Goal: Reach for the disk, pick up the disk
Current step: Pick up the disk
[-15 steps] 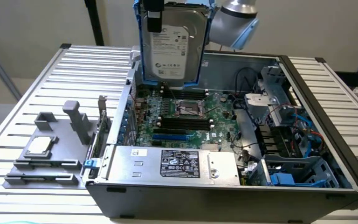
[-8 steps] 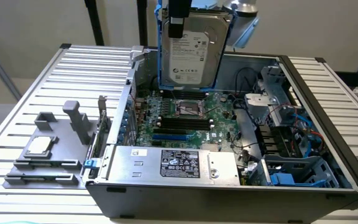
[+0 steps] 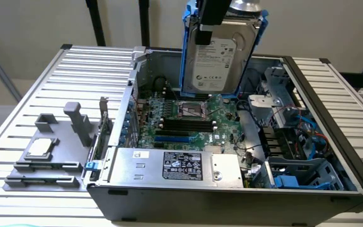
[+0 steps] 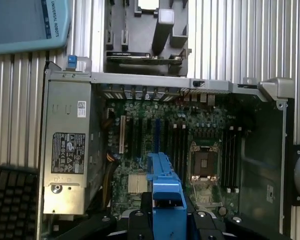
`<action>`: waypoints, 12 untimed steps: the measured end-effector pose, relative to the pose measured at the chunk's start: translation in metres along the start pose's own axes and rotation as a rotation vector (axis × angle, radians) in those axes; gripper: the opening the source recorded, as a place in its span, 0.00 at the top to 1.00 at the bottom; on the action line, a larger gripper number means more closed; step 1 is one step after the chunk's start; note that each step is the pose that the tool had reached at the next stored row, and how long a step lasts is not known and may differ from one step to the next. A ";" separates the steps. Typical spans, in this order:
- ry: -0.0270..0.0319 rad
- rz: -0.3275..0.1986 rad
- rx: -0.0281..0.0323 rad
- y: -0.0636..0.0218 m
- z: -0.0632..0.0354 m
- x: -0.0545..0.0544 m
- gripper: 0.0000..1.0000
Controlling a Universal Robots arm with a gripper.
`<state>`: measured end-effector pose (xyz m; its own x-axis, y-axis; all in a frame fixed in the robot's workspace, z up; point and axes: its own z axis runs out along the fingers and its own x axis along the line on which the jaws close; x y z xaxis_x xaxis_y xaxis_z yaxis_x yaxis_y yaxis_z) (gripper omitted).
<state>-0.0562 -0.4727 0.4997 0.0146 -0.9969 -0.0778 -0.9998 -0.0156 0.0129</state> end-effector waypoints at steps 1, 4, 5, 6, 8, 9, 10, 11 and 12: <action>-0.0001 0.000 0.0001 -0.0048 0.0001 0.002 0.67; -0.0001 0.000 0.0001 -0.0181 0.0000 0.006 0.67; 0.0000 0.000 0.0000 -0.0227 0.0000 0.008 0.67; 0.0000 0.000 0.0000 -0.0274 -0.0001 0.009 0.67; 0.0000 0.000 -0.0002 -0.0352 -0.0004 0.014 0.67; 0.0000 0.000 -0.0005 -0.0390 -0.0006 0.016 0.67; 0.0000 0.000 -0.0008 -0.0426 -0.0008 0.019 0.67; -0.0001 0.000 -0.0012 -0.0462 -0.0010 0.021 0.67; 0.0000 0.000 -0.0016 -0.0495 -0.0012 0.024 0.67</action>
<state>-0.0063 -0.4960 0.4984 0.0143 -0.9969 -0.0778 -0.9998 -0.0155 0.0146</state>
